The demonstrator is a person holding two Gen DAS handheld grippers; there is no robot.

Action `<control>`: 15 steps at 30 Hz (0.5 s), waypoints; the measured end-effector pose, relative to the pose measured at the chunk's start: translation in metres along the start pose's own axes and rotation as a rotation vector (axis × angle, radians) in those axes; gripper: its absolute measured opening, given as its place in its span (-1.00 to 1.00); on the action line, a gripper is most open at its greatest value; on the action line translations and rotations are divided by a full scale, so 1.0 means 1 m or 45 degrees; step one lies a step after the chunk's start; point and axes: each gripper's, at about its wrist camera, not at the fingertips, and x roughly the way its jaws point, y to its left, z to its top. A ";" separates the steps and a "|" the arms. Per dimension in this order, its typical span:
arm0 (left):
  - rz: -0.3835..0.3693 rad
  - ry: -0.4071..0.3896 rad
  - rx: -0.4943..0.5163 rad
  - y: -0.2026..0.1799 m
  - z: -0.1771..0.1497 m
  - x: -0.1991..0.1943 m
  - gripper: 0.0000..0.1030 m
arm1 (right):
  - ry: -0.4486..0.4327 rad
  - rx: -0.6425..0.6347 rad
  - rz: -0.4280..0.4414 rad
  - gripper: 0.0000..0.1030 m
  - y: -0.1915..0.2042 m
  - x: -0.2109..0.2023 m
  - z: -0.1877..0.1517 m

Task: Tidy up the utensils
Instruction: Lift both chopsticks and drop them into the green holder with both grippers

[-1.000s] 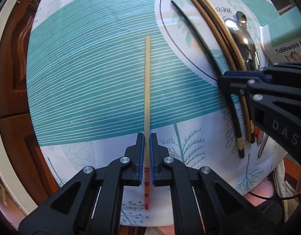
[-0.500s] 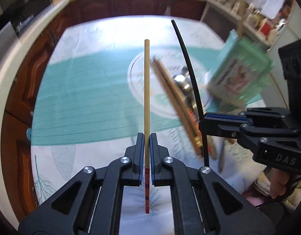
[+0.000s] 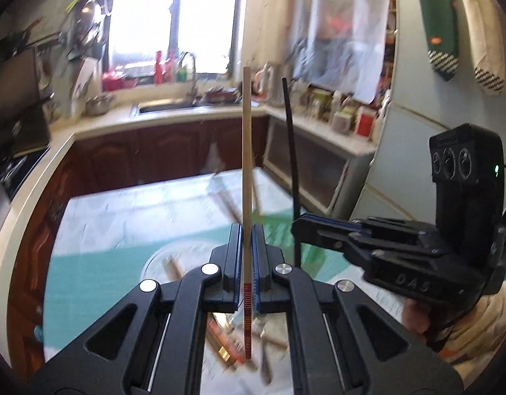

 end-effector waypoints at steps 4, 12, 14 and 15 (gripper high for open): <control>-0.037 -0.104 -0.017 -0.029 0.055 0.021 -0.94 | -0.145 -0.037 -0.090 -0.89 -0.022 -0.015 0.030; -0.061 -0.168 -0.166 -0.005 0.094 0.113 -0.94 | -0.266 -0.022 -0.196 -0.89 -0.068 0.005 0.059; -0.043 -0.158 -0.178 0.003 0.084 0.134 -0.94 | -0.277 -0.027 -0.205 -0.89 -0.075 0.012 0.058; -0.033 -0.154 -0.181 0.004 0.081 0.141 -0.94 | -0.282 -0.034 -0.211 -0.89 -0.078 0.013 0.057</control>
